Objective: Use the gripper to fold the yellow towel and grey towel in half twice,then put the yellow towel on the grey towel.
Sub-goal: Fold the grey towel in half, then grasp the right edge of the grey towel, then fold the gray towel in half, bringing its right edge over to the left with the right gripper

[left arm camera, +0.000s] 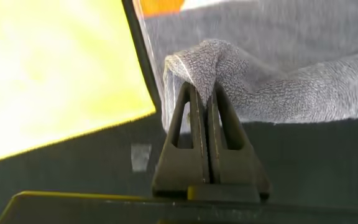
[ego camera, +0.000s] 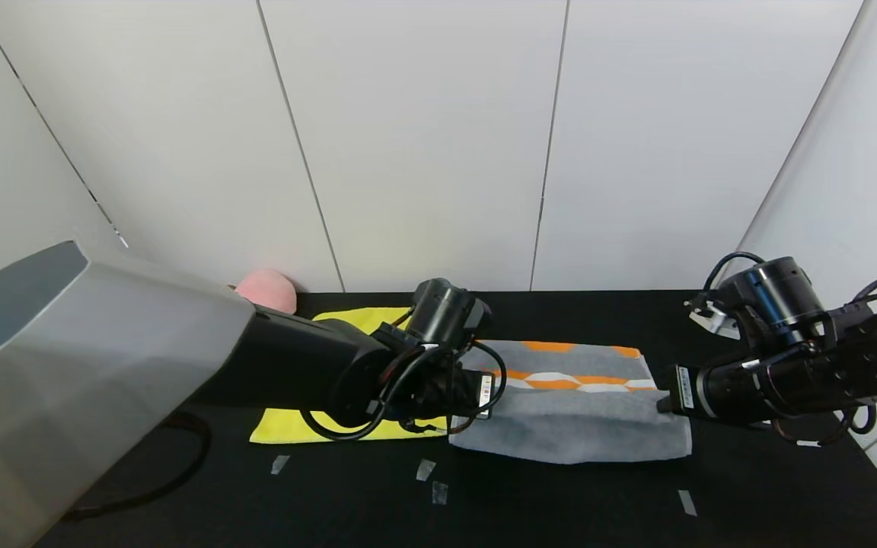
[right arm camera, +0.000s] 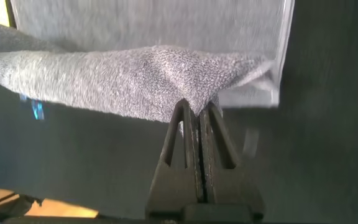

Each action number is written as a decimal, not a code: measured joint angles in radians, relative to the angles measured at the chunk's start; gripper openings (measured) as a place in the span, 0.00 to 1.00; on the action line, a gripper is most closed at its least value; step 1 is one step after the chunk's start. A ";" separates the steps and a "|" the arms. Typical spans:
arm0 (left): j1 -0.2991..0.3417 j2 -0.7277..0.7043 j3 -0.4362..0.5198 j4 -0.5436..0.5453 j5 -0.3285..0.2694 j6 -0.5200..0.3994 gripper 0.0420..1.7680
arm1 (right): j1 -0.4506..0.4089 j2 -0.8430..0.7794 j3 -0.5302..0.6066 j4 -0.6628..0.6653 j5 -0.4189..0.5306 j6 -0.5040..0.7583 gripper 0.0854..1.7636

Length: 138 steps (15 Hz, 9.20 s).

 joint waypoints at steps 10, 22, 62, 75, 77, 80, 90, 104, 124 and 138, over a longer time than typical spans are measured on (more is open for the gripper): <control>0.047 0.135 -0.178 0.019 0.007 0.045 0.04 | -0.054 0.149 -0.177 -0.003 -0.001 -0.060 0.03; 0.074 0.175 -0.247 0.019 0.010 0.090 0.29 | -0.071 0.237 -0.283 -0.007 -0.004 -0.062 0.27; 0.083 0.029 -0.135 0.016 0.024 0.061 0.96 | -0.089 0.337 -0.214 -0.004 -0.012 -0.058 0.96; 0.086 0.031 -0.135 0.016 0.024 0.060 0.97 | -0.086 0.360 -0.214 -0.006 -0.011 -0.056 0.32; 0.086 0.032 -0.135 0.016 0.024 0.060 0.97 | -0.085 0.359 -0.214 -0.005 -0.011 -0.054 0.03; 0.087 0.033 -0.135 0.016 0.024 0.060 0.97 | -0.085 0.356 -0.212 0.000 -0.009 -0.050 0.03; 0.089 0.039 -0.139 0.016 0.023 0.053 0.97 | -0.150 0.291 -0.207 0.009 -0.004 -0.058 0.03; 0.089 0.037 -0.139 0.018 0.023 0.053 0.97 | -0.273 0.210 -0.204 0.044 0.000 -0.100 0.03; 0.113 -0.014 -0.123 0.021 0.025 0.056 0.97 | 0.069 0.196 -0.292 0.038 -0.010 -0.030 0.03; 0.126 -0.024 -0.114 0.019 0.024 0.056 0.97 | 0.193 0.310 -0.350 0.031 -0.012 -0.010 0.03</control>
